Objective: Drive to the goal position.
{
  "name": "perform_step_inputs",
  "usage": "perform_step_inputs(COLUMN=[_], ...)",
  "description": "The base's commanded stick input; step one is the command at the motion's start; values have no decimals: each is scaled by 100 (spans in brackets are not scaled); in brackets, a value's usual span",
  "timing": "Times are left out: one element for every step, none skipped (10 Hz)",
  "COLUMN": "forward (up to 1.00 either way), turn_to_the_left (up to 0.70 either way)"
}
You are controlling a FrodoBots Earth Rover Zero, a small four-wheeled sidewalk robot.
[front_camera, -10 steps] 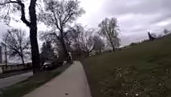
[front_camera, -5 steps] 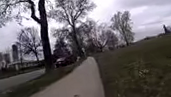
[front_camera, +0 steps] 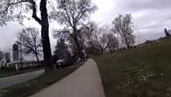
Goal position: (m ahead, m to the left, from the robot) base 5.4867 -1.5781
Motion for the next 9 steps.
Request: perform_step_inputs(forward=[30, 100, 100, 100, 100, 100, 100, 100, 100], turn_to_the_left=[12, 40, 40, 40, 40, 19, 0, 0, 0])
